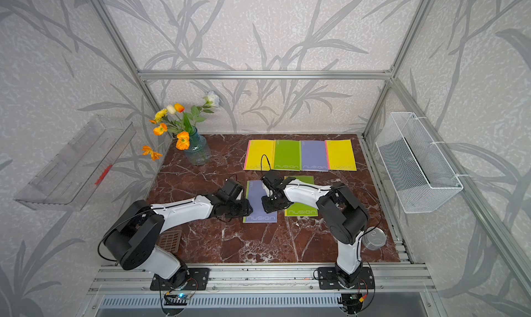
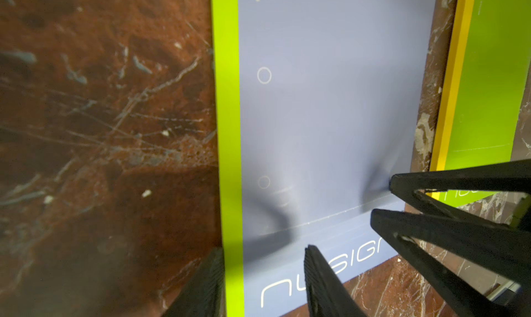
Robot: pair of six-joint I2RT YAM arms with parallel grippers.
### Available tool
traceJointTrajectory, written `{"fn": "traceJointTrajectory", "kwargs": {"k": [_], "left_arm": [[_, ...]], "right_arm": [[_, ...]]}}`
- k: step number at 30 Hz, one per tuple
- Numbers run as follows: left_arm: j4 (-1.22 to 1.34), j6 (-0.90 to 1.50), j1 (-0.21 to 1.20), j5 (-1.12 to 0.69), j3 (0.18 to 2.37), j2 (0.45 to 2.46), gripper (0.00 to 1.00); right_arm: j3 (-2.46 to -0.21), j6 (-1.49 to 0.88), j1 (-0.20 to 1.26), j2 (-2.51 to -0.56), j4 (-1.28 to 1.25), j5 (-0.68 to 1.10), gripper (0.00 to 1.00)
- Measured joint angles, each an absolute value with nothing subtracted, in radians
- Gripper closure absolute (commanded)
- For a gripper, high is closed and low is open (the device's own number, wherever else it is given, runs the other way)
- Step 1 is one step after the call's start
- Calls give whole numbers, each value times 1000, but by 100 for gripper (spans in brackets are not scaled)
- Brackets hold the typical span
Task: Close the notebook
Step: Move the notebook to the center of the board.
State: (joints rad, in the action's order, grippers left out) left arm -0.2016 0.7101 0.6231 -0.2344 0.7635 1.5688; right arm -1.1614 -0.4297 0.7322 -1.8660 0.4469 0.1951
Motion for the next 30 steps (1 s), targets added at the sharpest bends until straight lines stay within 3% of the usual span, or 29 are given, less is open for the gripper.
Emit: {"fn": "traceJointTrajectory", "kwargs": {"k": [30], "left_arm": [[-196,619,566,-278,871,1673,51]], "right_arm": [[-1245,-409,668,-1930,456,212,60]]}}
